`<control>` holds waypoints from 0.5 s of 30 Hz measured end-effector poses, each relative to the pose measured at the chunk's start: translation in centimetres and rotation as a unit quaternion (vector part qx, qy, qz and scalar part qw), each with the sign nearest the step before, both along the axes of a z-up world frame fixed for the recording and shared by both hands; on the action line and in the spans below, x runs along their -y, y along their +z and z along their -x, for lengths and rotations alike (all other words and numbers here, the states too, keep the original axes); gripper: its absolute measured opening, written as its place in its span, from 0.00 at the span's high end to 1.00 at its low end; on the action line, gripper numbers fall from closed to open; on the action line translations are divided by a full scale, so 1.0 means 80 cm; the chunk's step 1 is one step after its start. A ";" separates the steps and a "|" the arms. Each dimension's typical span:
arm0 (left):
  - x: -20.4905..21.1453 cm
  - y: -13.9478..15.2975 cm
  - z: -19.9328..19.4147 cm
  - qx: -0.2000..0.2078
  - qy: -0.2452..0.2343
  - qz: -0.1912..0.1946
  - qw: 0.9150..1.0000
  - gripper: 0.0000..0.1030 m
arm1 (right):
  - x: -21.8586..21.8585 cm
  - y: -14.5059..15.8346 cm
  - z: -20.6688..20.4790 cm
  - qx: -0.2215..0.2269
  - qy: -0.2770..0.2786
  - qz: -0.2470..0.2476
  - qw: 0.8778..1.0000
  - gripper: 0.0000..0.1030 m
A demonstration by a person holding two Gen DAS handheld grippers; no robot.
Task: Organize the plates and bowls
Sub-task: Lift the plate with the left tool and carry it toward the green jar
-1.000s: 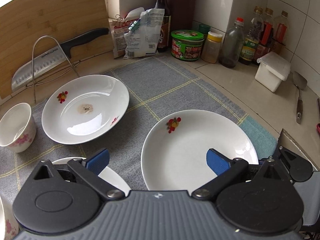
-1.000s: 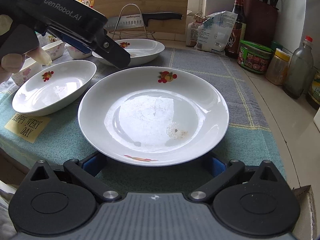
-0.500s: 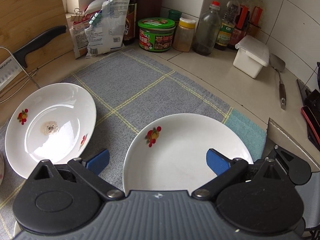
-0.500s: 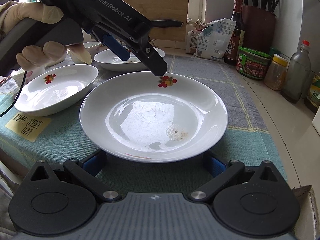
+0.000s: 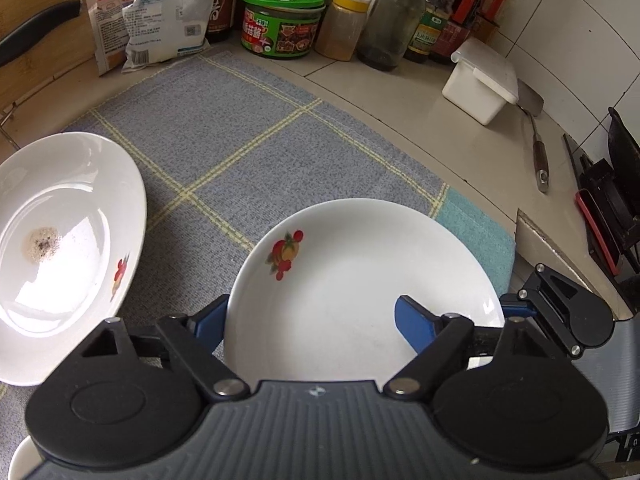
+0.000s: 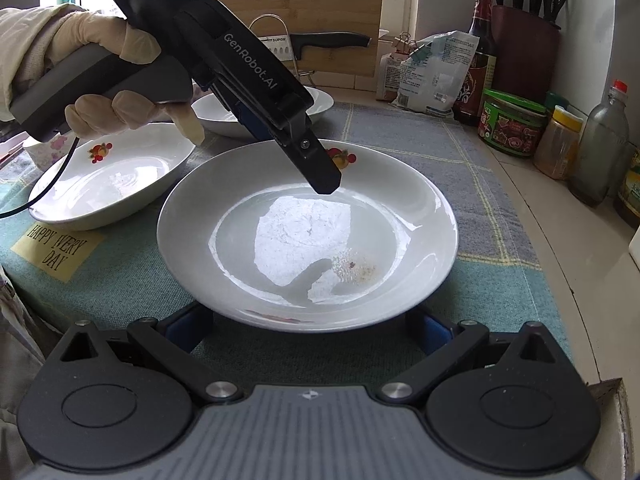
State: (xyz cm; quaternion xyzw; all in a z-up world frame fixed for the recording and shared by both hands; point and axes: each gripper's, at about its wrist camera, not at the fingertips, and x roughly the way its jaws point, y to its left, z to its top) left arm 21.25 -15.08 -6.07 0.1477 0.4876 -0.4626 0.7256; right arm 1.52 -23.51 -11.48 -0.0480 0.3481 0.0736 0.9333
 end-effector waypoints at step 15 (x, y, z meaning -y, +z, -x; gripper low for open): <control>0.014 -0.009 -0.011 -0.020 -0.003 -0.026 0.999 0.21 | 0.012 -0.002 -0.012 -0.007 0.063 0.002 0.998 0.00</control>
